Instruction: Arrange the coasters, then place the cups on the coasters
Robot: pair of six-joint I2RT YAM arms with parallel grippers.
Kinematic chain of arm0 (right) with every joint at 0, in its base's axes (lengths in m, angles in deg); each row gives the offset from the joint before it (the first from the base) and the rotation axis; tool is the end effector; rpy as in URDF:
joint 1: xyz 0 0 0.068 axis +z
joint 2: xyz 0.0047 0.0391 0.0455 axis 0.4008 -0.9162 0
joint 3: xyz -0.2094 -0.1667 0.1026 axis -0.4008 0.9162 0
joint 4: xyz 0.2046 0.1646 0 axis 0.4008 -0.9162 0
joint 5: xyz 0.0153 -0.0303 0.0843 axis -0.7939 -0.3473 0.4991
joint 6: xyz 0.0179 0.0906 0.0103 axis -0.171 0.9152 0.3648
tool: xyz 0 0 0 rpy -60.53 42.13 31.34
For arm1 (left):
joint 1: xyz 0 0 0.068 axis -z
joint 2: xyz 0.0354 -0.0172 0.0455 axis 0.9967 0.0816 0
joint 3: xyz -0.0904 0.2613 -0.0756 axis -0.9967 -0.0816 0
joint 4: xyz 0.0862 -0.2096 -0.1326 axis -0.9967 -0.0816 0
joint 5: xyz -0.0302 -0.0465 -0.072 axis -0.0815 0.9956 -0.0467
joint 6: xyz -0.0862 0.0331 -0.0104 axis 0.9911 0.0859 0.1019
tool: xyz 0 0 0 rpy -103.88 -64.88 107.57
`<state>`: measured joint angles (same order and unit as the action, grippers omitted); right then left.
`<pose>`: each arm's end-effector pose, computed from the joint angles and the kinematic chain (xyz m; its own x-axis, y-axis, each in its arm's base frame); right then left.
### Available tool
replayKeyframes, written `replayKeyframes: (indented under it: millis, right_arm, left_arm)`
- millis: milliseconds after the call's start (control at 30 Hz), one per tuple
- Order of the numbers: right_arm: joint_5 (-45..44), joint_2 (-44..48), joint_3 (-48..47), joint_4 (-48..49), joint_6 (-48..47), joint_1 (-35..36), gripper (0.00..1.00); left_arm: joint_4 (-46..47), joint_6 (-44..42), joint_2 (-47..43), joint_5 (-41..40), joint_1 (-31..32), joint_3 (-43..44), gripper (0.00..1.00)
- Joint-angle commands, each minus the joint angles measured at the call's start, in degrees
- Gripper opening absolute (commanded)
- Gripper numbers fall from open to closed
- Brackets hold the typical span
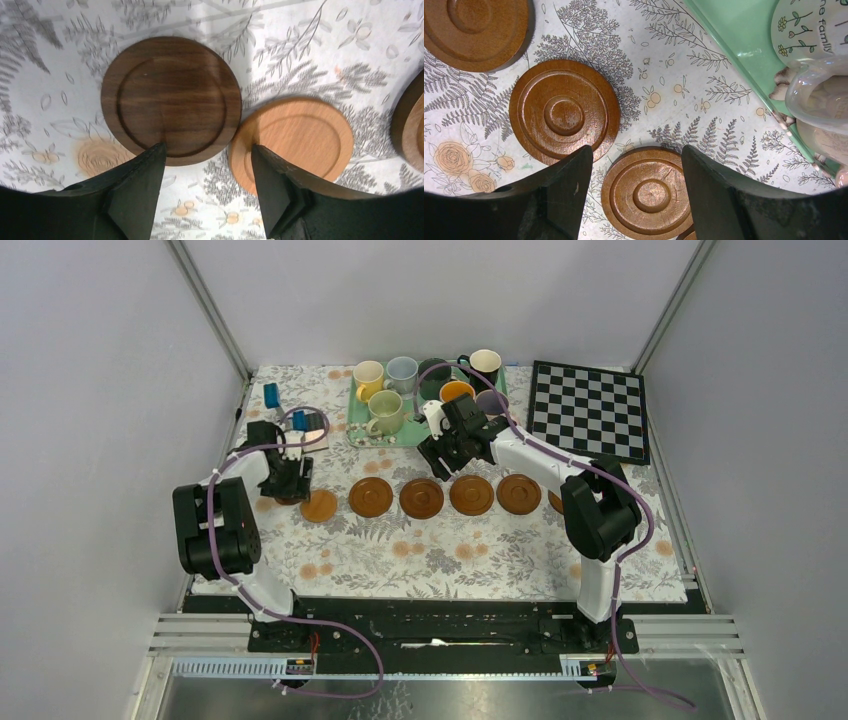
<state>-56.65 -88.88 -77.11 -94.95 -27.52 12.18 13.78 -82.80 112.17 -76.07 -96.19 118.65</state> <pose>0.3765 0.2868 0.2084 -0.4147 -0.5910 -0.6919 -0.7824 0.6198 -0.0605 0.3378 0.0529 0.1383 -0.9088 0.0793 -0.4097 0.0991 0.9947 -0.0272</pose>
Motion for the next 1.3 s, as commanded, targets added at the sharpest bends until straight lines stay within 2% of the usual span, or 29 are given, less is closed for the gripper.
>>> replayKeyframes:
  millis: [0, 167, 300, 533, 733, 933, 1267]
  right_arm:
    - [-0.71, 1.88, -0.37, 0.09, -0.78, -0.39, 0.73]
    - [-0.74, 2.16, -0.17, -0.3, -1.35, -0.39, 0.73]
    - [-0.45, 2.5, 0.42, -0.35, -1.77, -0.41, 0.73]
    - [-1.06, 3.23, 1.39, -0.52, -2.06, -0.48, 0.73]
    - [-1.06, 3.92, 2.62, -0.2, -2.06, -0.48, 0.73]
    - [-0.71, 3.83, 2.88, -0.11, -1.97, -0.52, 0.73]
    - [-0.62, 3.99, 3.05, -0.1, -1.71, -0.48, 0.72]
  left_arm:
    - [-8.37, -0.56, -2.98, -2.12, -0.37, 0.94, 0.67]
    - [-8.61, -10.29, -5.28, 1.47, -0.42, 0.54, 0.74]
    - [-10.65, -11.69, -0.73, 5.66, -2.9, 4.44, 0.75]
    - [-11.65, -13.18, 0.08, 13.59, -4.21, 5.74, 0.66]
    - [-8.04, -12.92, -4.96, 9.25, -1.63, 2.58, 0.56]
    - [-5.97, -11.19, -5.17, 5.37, 0.48, 0.85, 0.55]
    - [-1.92, -4.47, 0.4, 3.87, -5.26, 2.7, 0.47]
